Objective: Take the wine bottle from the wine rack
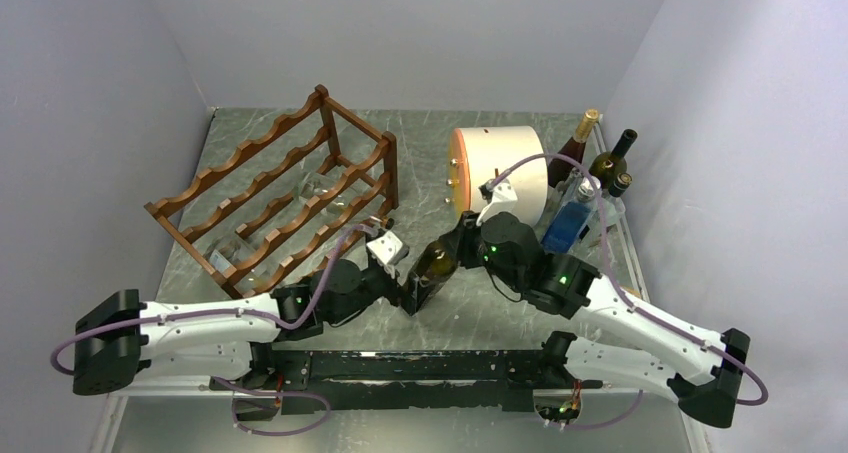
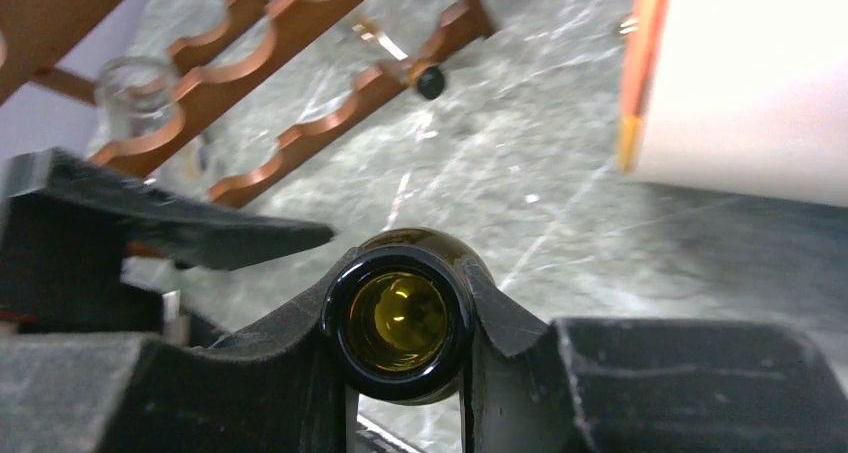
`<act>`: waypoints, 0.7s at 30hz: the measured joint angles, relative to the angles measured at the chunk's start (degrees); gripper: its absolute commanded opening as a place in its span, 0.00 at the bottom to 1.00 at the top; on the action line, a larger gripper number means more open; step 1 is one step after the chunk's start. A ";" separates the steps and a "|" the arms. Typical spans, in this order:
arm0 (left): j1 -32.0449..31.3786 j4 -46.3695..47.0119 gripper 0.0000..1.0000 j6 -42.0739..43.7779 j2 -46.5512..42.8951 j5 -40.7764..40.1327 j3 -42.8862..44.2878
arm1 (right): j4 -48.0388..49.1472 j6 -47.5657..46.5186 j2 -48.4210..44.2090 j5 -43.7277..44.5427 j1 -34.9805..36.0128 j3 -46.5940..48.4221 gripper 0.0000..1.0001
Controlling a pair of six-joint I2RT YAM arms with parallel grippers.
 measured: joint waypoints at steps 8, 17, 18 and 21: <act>0.00 -3.63 1.00 -1.99 -3.54 -0.13 3.19 | -11.32 -4.85 -0.35 19.28 -0.02 6.78 0.00; 0.00 -7.80 1.00 -3.56 -4.83 -0.48 4.46 | -15.19 -7.98 1.03 29.77 -8.79 7.63 0.00; 0.00 -8.39 1.00 -3.93 -5.03 -0.50 4.46 | -15.21 -8.20 1.49 29.73 -10.64 7.63 0.00; 0.00 -10.01 1.00 -4.79 -5.84 -0.55 4.55 | -15.47 -8.87 2.47 29.42 -14.69 7.32 0.00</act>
